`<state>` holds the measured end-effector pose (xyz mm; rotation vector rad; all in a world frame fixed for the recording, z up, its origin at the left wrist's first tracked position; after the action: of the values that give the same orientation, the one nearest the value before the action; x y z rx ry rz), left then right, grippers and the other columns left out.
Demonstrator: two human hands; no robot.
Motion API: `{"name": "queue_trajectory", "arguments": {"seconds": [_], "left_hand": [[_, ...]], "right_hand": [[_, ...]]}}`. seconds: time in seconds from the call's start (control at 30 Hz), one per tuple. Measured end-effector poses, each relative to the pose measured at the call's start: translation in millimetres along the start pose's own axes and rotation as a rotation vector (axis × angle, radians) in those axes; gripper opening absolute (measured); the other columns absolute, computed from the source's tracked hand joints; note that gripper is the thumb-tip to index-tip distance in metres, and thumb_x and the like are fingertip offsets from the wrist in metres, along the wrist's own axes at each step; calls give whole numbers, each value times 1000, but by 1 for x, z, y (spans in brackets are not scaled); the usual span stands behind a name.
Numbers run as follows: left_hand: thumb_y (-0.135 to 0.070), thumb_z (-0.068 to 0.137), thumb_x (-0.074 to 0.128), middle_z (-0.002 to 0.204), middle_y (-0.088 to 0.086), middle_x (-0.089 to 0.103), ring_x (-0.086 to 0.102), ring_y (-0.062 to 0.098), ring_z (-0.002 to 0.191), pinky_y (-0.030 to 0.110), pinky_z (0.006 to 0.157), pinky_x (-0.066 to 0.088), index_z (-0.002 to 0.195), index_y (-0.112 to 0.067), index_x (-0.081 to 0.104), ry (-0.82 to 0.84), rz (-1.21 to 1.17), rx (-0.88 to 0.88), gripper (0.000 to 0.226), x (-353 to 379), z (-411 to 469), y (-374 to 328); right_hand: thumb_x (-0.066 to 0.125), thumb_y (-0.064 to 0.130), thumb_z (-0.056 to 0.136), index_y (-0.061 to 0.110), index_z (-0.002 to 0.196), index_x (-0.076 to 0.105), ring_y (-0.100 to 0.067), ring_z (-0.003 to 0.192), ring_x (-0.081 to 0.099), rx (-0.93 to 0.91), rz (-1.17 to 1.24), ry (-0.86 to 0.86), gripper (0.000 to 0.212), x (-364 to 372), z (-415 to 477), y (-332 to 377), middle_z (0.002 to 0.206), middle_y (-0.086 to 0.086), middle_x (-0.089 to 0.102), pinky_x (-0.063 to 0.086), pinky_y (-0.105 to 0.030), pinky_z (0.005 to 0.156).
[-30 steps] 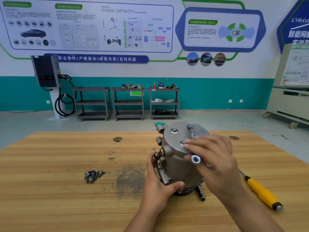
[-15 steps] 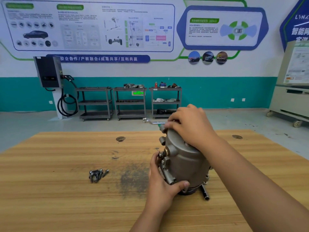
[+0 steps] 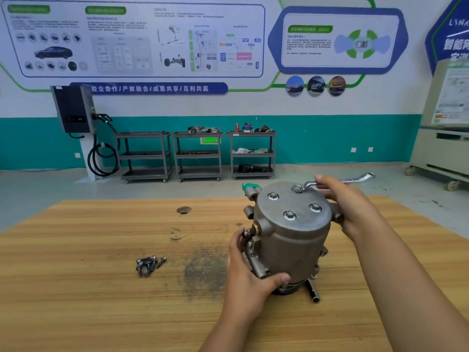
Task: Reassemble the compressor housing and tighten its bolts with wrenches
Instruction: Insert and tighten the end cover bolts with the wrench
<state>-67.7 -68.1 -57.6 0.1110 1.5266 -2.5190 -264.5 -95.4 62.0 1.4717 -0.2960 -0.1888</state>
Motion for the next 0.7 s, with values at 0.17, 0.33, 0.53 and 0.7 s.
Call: {"name": "queue_trajectory", "arguments": {"seconds": [0.17, 0.33, 0.53, 0.7], "left_hand": [[-50, 41, 86, 134, -21, 37, 38, 5, 127, 39, 106, 37, 127, -63, 17, -2, 11, -10, 111, 2, 0, -1], [-55, 42, 85, 134, -17, 40, 38, 10, 128, 43, 106, 38, 130, -59, 18, 0, 13, 5, 111, 4, -1, -2], [-60, 42, 84, 133, -21, 40, 40, 11, 126, 42, 104, 39, 130, -62, 16, -2, 25, 12, 111, 3, 1, -2], [-61, 42, 83, 134, -19, 40, 39, 9, 127, 36, 104, 38, 126, -68, 13, 24, 11, 9, 109, 1, 1, -4]], "right_hand": [[60, 12, 88, 23, 79, 68, -16, 81, 62, -245, 302, -122, 16, -7, -27, -13, 83, 5, 69, 47, -25, 65], [58, 20, 91, 32, 99, 68, 1, 102, 53, -762, -288, -266, 18, 4, -75, -11, 99, 21, 64, 39, -10, 86], [50, 28, 84, 11, 121, 60, -10, 113, 40, -992, -628, -210, 42, 16, -101, -8, 118, 5, 57, 31, -32, 97], [49, 29, 86, 5, 112, 66, -15, 110, 48, -1210, -771, 10, 39, 36, -111, 6, 112, 2, 63, 39, -32, 95]]}}
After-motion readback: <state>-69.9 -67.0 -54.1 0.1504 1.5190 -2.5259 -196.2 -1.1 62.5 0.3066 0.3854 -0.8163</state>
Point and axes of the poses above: each hand's wrist, its own z-axis towards the middle knuckle, its own x-axis out of the palm, y = z × x, the point moved 5 cm from there along z, towards the middle knuckle
